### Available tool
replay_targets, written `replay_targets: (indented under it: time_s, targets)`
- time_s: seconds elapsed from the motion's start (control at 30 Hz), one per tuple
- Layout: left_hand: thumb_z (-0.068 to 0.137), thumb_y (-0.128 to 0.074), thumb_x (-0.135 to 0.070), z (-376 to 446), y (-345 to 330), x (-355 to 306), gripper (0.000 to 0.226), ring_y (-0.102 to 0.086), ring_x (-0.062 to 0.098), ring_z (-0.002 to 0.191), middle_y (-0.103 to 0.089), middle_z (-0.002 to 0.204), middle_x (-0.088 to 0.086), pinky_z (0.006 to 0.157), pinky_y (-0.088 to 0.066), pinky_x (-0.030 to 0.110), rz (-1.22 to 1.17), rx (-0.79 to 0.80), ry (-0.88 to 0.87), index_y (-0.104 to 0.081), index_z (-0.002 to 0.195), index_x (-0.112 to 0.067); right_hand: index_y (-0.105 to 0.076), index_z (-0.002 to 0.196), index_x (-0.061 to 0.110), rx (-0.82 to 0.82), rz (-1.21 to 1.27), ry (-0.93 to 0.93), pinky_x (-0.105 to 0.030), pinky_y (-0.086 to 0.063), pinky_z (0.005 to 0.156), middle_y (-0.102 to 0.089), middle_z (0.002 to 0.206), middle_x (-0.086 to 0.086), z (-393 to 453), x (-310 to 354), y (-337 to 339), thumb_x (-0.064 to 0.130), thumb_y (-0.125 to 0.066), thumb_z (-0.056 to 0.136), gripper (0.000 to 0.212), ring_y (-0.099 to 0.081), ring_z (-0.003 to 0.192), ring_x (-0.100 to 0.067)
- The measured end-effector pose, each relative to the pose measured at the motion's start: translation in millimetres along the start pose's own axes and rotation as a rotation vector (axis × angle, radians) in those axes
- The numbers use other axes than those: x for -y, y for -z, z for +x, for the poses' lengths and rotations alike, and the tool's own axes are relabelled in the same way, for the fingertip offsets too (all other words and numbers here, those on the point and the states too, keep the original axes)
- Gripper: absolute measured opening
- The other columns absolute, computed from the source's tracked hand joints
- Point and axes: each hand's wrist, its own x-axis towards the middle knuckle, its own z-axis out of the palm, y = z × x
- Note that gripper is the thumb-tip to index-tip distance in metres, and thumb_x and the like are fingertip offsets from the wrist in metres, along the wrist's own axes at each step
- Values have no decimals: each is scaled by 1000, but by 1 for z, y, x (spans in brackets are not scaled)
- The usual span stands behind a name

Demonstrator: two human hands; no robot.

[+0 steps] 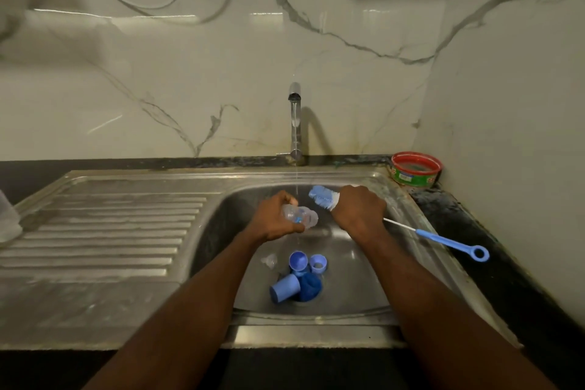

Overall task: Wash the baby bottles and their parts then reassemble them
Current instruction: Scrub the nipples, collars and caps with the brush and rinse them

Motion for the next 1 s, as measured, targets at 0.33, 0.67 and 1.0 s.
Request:
replay_targets:
  time_s: [0.33,0.67,1.0]
  targets:
    - [98,-61,-46,19,-10,-16,29,-68,18,88,-73,99,7,72,-54,26,-389,-232,283,-68,97,-19,-65,118,22,21,-63,23,-31,-49,83,-67,120,-4,4,1,-7,29,-61,93,25,-66,110,-24]
    - [105,-50,-29,49,-6,-64,41,-69,39,103,-60,125,29,73,-64,39,-1531,-73,339,-46,139,-5,-65,119,22,8,1,20,-31,-51,85,-68,120,-3,5,-8,-9,29,-65,92,28,-66,110,-23]
    - [96,-64,-42,42,3,-28,54,-72,24,87,-73,109,22,66,-63,28,-1634,-209,510,-61,126,3,-65,112,21,-33,43,11,-32,-47,74,-68,112,-5,6,0,-2,29,-62,92,22,-67,101,-25]
